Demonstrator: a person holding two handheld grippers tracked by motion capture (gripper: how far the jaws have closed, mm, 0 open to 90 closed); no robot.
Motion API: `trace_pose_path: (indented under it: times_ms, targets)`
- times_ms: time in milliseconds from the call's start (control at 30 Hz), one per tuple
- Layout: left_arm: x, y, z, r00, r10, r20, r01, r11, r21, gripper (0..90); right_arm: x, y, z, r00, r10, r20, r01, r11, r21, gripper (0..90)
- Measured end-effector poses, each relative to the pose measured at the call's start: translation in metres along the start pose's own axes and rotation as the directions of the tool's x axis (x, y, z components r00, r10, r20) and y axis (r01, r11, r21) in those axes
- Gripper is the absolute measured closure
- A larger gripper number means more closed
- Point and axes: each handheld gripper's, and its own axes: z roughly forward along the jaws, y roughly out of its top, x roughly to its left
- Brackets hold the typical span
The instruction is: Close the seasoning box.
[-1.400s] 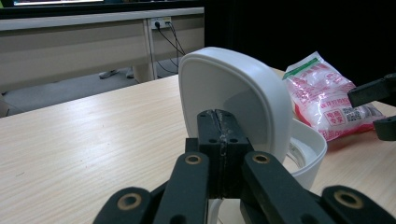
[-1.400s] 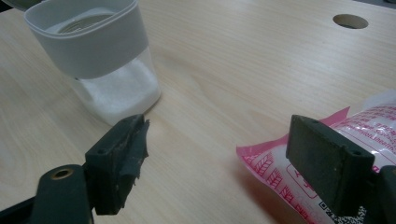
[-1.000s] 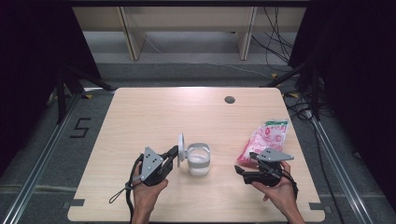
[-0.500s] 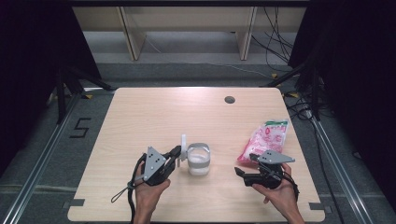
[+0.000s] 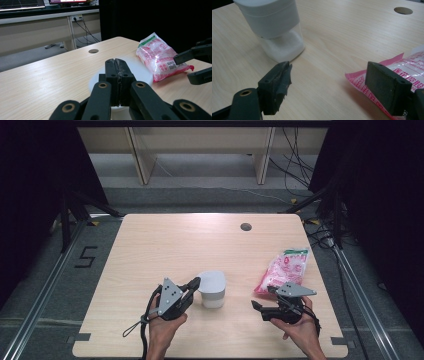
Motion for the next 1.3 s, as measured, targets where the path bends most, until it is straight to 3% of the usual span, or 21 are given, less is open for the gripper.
trace_pose_path:
  times_ms: [100, 133, 167, 267, 333, 433, 500, 533, 600, 800, 833, 867, 933, 967, 1000, 1033, 1067, 1100, 1167, 1200, 1300]
  targets:
    - [0.002, -0.001, -0.003, 0.9997, -0.02, 0.014, 0.02, 0.9998, 0.0, 83.2, 0.001, 0.0, 0.0, 0.9998, 0.019, -0.002, -0.019, 1.0, -0.011, 21.6]
    - [0.002, -0.002, -0.004, 0.9995, -0.024, 0.02, 0.024, 0.9997, 0.011, 79.0, 0.0, 0.0, 0.0, 1.0, 0.002, 0.007, -0.002, 1.0, -0.01, 21.6]
    - [0.003, -0.002, -0.004, 0.9992, -0.031, 0.027, 0.03, 0.9994, 0.014, 73.3, 0.001, -0.001, 0.0, 0.9999, 0.014, -0.008, -0.014, 1.0, -0.01, 21.6]
    - [0.003, -0.004, -0.006, 0.9985, -0.037, 0.041, 0.036, 0.9992, 0.019, 65.8, 0.001, -0.001, -0.001, 1.0, 0.0, 0.0, 0.0, 1.0, 0.001, 21.6]
    - [0.003, -0.006, -0.006, 0.9972, -0.053, 0.054, 0.051, 0.9982, 0.03, 54.8, 0.005, -0.001, 0.0, 0.9992, 0.04, -0.01, -0.04, 0.999, -0.007, 21.6]
    - [0.0, -0.007, -0.008, 0.9974, -0.046, 0.056, 0.044, 0.9983, 0.039, 48.7, 0.005, -0.001, -0.001, 0.9994, 0.033, -0.007, -0.033, 0.999, 0.0, 21.6]
    - [-0.002, -0.008, -0.01, 0.9969, -0.064, 0.046, 0.062, 0.9968, 0.051, 41.3, 0.003, -0.002, -0.001, 1.0, -0.002, -0.002, 0.002, 1.0, -0.001, 21.6]
    - [-0.003, -0.009, -0.011, 0.998, -0.044, 0.045, 0.041, 0.9978, 0.051, 39.7, 0.004, -0.002, -0.001, 0.9999, 0.013, -0.008, -0.013, 1.0, -0.002, 21.6]
    - [-0.003, -0.01, -0.012, 0.9982, -0.025, 0.054, 0.022, 0.9983, 0.054, 37.1, 0.004, -0.002, -0.001, 0.9999, -0.002, -0.011, 0.002, 1.0, 0.005, 21.6]
    - [-0.003, -0.019, -0.015, 0.9973, -0.029, 0.068, 0.025, 0.9973, 0.07, 32.5, 0.006, -0.004, -0.001, 0.9991, 0.036, -0.023, -0.037, 0.999, -0.005, 21.6]
    - [-0.003, -0.02, -0.017, 0.9976, -0.023, 0.066, 0.017, 0.9967, 0.08, 31.8, 0.005, -0.004, -0.002, 0.9999, 0.011, -0.011, -0.011, 1.0, -0.002, 21.5]
    - [-0.004, -0.021, -0.019, 0.9976, -0.019, 0.067, 0.013, 0.9963, 0.085, 31.5, 0.006, -0.005, -0.003, 0.9996, 0.024, -0.016, -0.024, 1.0, 0.011, 21.6]
    - [-0.004, -0.024, -0.021, 0.9973, -0.006, 0.073, 0.0, 0.9964, 0.085, 30.9, 0.005, -0.005, -0.003, 0.9998, 0.002, -0.021, -0.002, 1.0, 0.007, 21.4]
    - [-0.006, -0.025, -0.022, 0.9976, -0.023, 0.065, 0.018, 0.9965, 0.082, 30.9, 0.005, -0.005, -0.003, 0.9998, -0.001, -0.021, 0.001, 1.0, 0.006, 21.2]
    - [-0.006, -0.026, -0.023, 0.9976, -0.021, 0.065, 0.015, 0.9964, 0.084, 30.9, 0.006, -0.006, -0.004, 0.9999, 0.001, -0.014, -0.001, 1.0, 0.001, 21.1]
    - [-0.007, -0.027, -0.024, 0.9977, -0.023, 0.064, 0.017, 0.9963, 0.084, 30.7, 0.01, -0.006, -0.006, 0.9988, 0.043, -0.025, -0.042, 0.999, 0.017, 21.1]
    - [-0.008, -0.029, -0.025, 0.998, -0.016, 0.061, 0.011, 0.9963, 0.086, 30.5, 0.009, -0.007, -0.006, 0.999, 0.039, -0.022, -0.039, 0.999, 0.007, 21.0]
    - [-0.008, -0.029, -0.026, 0.9981, -0.013, 0.06, 0.008, 0.9961, 0.088, 30.2, 0.007, -0.007, -0.006, 0.9997, -0.002, -0.023, 0.002, 1.0, -0.006, 20.5]
    - [-0.011, -0.032, -0.027, 0.9985, -0.018, 0.051, 0.013, 0.996, 0.089, 29.5, 0.009, -0.009, -0.008, 0.9987, 0.032, -0.04, -0.031, 0.999, 0.009, 20.2]
    - [-0.012, -0.033, -0.029, 0.9987, -0.018, 0.047, 0.013, 0.9961, 0.088, 29.2, 0.007, -0.01, -0.007, 0.9989, 0.015, -0.044, -0.015, 1.0, -0.005, 20.2]
    - [-0.015, -0.038, -0.029, 0.9987, -0.02, 0.047, 0.017, 0.9968, 0.078, 28.5, 0.011, -0.014, -0.009, 0.9977, 0.043, -0.053, -0.043, 0.999, 0.01, 20.0]
